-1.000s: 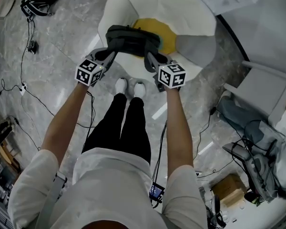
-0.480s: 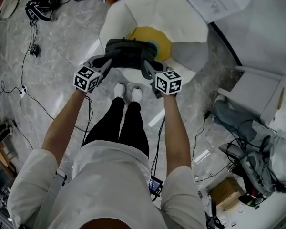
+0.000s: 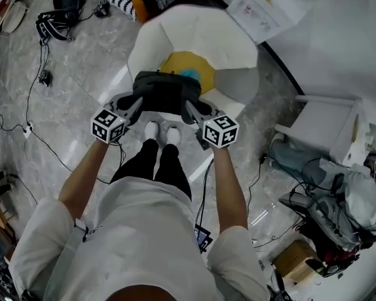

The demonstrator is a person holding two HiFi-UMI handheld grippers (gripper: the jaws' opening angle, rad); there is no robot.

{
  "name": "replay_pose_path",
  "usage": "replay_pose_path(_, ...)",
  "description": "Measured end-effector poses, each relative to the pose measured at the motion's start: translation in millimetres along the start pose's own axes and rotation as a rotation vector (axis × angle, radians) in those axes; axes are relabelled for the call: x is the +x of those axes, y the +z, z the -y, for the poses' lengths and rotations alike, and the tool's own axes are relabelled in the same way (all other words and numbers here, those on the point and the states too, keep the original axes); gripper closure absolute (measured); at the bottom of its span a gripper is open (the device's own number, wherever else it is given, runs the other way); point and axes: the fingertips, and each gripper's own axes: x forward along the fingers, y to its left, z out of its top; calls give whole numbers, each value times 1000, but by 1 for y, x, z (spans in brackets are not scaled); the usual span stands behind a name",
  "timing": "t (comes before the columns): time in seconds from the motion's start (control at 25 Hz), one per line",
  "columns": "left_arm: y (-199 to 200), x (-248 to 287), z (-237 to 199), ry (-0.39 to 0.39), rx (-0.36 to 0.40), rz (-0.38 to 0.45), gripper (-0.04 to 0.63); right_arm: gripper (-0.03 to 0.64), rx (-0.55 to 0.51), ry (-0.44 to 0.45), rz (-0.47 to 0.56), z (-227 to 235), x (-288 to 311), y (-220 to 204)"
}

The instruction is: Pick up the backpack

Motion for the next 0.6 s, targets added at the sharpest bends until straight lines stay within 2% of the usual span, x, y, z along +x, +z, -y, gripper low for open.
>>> replay_pose_path(0.32,47,-40,21,-11,58,77,565,577,-39,9,91,-44,-32,41)
replay_pose_path(0.6,77,-55,28,-7,77,129,565,577,-66,2,135,-60,-45,68)
